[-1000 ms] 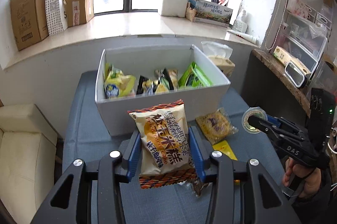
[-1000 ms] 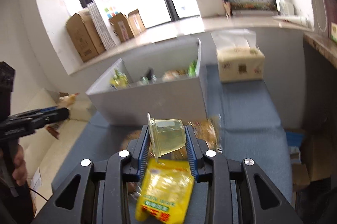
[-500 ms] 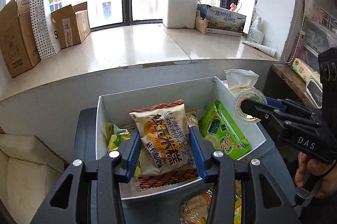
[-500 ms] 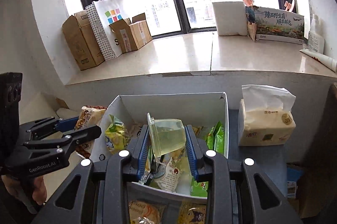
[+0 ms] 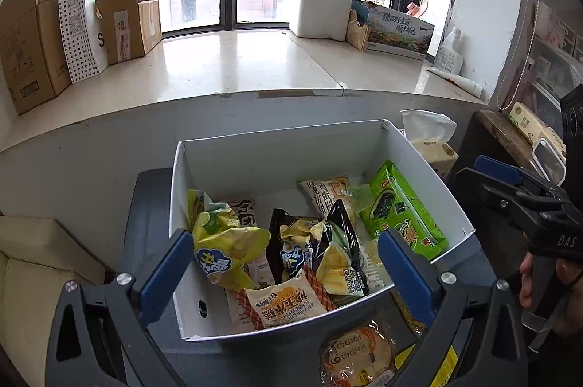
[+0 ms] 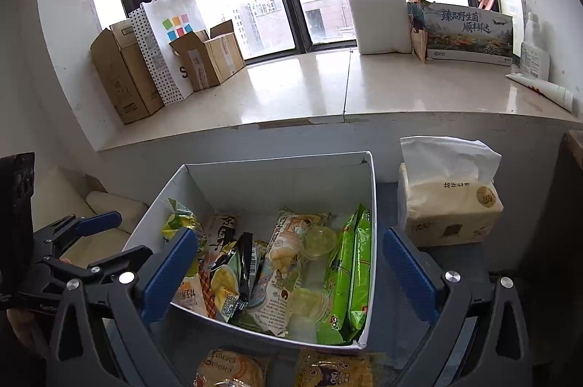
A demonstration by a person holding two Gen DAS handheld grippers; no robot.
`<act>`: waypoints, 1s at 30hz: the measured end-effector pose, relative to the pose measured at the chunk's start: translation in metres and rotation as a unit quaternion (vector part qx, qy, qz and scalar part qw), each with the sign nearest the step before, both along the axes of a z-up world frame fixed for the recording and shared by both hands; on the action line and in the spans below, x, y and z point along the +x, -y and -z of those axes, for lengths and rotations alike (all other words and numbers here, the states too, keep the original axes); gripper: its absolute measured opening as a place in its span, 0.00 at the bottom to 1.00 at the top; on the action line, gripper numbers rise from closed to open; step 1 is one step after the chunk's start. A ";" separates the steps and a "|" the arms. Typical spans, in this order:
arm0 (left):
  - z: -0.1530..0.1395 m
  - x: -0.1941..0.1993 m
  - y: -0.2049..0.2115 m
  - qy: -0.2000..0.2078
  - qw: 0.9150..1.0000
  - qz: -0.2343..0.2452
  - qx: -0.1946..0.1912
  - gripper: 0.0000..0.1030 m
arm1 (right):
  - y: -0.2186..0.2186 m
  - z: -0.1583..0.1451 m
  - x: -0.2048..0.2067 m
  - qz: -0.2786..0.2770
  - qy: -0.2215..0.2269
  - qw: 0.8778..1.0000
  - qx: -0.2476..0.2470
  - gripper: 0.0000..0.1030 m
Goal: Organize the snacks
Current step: 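Grasp the large yellow bag with the right tool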
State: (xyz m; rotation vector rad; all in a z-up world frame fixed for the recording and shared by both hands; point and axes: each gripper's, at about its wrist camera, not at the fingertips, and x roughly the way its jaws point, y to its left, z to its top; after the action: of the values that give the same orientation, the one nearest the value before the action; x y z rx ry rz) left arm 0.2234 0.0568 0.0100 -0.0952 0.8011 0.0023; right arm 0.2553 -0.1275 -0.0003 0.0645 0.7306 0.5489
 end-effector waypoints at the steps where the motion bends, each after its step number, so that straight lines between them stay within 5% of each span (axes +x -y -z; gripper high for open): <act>1: -0.002 -0.004 -0.002 0.003 1.000 0.002 -0.003 1.00 | 0.002 -0.002 -0.004 0.000 0.004 1.000 0.003 1.00; 7: -0.017 -0.058 0.005 0.045 0.999 0.022 0.009 1.00 | 0.027 -0.016 -0.049 -0.018 0.014 0.998 0.058 1.00; 11: -0.013 -0.097 0.013 0.052 0.998 0.036 0.001 1.00 | 0.040 -0.008 -0.091 -0.015 0.021 0.999 0.041 1.00; 15: 0.006 -0.137 0.023 0.048 0.998 0.036 0.008 1.00 | 0.048 0.022 -0.130 -0.009 0.001 1.000 -0.007 1.00; 23: 0.067 -0.191 0.032 -0.013 0.998 0.014 -0.060 1.00 | 0.058 0.111 -0.185 -0.003 -0.096 0.995 -0.035 1.00; 30: 0.074 -0.199 0.041 -0.026 0.998 0.018 -0.061 1.00 | 0.043 0.139 -0.198 -0.014 -0.106 0.992 -0.072 1.00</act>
State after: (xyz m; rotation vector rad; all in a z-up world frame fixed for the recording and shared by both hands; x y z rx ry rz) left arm 0.0248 0.0160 -0.0642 -0.1964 0.8542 -0.0780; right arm 0.0576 -0.1708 -0.1390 -0.0212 0.9778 0.5189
